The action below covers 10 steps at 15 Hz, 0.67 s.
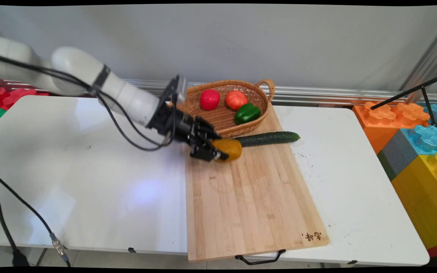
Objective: Place the picked object in the vegetable basket
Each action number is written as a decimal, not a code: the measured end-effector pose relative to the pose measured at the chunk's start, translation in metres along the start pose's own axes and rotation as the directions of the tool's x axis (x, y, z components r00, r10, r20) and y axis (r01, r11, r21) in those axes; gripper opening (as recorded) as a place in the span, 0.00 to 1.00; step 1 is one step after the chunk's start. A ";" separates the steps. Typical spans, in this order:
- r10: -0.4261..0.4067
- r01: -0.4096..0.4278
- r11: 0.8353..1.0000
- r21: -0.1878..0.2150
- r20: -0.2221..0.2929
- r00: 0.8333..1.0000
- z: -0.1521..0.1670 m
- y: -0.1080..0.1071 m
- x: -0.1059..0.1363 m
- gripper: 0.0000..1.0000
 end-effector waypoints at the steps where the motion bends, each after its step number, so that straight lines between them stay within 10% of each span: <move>1: -0.007 0.007 1.000 0.026 -0.006 1.000 -0.009 -0.004 0.009 0.00; 10: -0.107 0.113 0.949 0.293 -0.037 0.994 -0.053 -0.064 0.034 0.00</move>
